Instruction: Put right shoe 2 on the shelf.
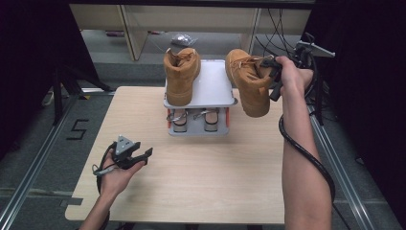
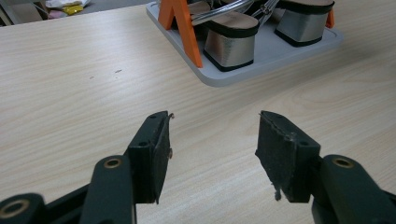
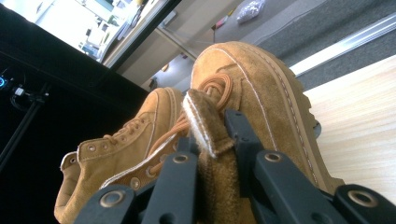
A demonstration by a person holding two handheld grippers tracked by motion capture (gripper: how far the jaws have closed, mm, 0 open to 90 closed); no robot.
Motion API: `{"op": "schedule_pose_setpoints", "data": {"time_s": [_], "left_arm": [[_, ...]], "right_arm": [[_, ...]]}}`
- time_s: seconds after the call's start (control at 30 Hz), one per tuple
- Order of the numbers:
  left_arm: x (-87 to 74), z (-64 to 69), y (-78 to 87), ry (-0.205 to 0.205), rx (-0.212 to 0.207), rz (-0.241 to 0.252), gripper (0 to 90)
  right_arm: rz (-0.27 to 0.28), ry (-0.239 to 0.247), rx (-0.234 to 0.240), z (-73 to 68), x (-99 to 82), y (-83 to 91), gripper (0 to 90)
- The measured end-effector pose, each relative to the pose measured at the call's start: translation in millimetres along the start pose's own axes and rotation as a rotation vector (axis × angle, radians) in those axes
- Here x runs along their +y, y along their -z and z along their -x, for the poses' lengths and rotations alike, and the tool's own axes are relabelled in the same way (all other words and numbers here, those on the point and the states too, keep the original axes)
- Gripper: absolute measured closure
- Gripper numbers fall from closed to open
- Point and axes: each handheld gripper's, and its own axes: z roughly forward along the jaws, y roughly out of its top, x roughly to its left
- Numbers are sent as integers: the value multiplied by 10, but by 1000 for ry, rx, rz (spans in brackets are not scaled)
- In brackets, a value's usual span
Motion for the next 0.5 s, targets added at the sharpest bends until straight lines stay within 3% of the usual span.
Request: {"op": "schedule_pose_setpoints", "data": {"time_s": [0.03,0.17,0.5], "left_arm": [[1,-5,1,-2,-5,-1,439],[0,-8,2,-3,-5,0,439],[-12,-2,-3,-2,0,0,438]], "right_arm": [[9,15,3,0,2,-14,830],[5,-6,9,-66,-3,-56,829],[-7,8,21,-189,-13,-192,829]]}}
